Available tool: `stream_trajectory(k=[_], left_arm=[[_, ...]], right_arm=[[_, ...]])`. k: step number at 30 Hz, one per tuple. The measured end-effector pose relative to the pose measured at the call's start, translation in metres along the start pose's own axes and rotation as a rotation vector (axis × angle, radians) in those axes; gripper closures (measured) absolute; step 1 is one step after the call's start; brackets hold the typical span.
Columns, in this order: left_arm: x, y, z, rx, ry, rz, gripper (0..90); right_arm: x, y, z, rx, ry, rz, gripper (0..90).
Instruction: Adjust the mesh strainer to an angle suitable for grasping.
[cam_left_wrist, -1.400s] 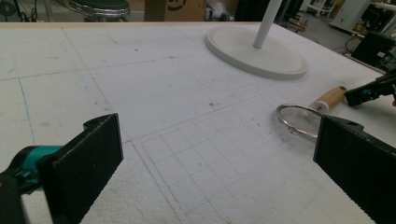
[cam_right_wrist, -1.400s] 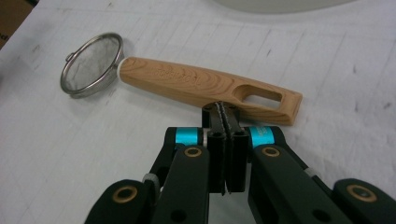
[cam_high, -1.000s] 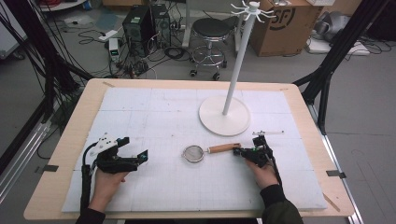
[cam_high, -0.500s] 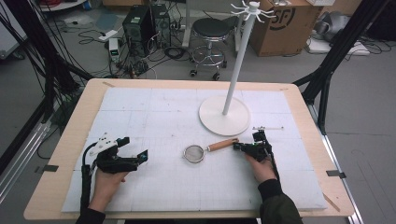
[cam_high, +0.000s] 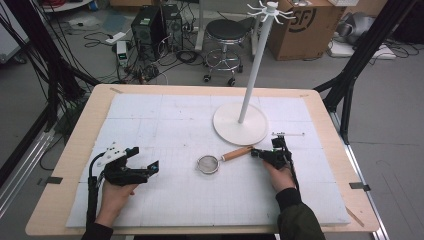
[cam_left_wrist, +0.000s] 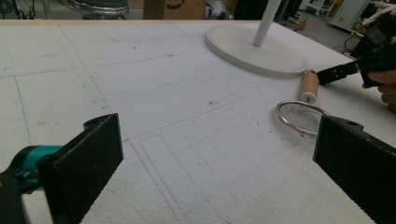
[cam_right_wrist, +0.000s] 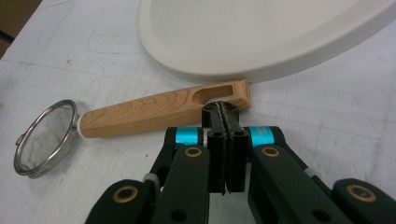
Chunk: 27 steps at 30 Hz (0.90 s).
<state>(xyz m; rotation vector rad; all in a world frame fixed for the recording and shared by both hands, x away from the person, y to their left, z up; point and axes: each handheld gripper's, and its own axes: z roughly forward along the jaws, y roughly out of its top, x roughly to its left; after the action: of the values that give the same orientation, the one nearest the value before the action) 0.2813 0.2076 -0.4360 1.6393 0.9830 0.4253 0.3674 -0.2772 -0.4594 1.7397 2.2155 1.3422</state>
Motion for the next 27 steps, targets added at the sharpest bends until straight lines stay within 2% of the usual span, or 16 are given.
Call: stream_trajectory(k=[3,4,12,16,18,27], left_arm=[[0.0,0.0,0.0,0.002,0.001,-0.001,2.1],[0.0,0.0,0.0,0.0,0.001,-0.003,2.1],[0.001,-0.001,0.001,0.005,0.001,-0.002,2.1],[0.002,-0.001,0.001,0.005,0.005,-0.001,2.1],[0.002,-0.001,0.001,0.008,0.006,0.0,2.1],[0.002,-0.002,0.004,0.016,0.003,-0.001,2.1]], right_arm=[[-0.002,0.001,0.0,-0.001,0.006,0.01,89.9],[-0.005,0.001,-0.001,-0.012,0.01,0.036,89.8],[-0.02,0.009,-0.003,-0.06,0.003,0.106,89.8],[-0.021,0.014,0.0,-0.055,-0.015,0.101,89.8],[-0.02,0.016,0.003,-0.053,-0.017,0.075,89.7],[-0.013,0.016,0.005,-0.061,-0.015,0.071,89.7]])
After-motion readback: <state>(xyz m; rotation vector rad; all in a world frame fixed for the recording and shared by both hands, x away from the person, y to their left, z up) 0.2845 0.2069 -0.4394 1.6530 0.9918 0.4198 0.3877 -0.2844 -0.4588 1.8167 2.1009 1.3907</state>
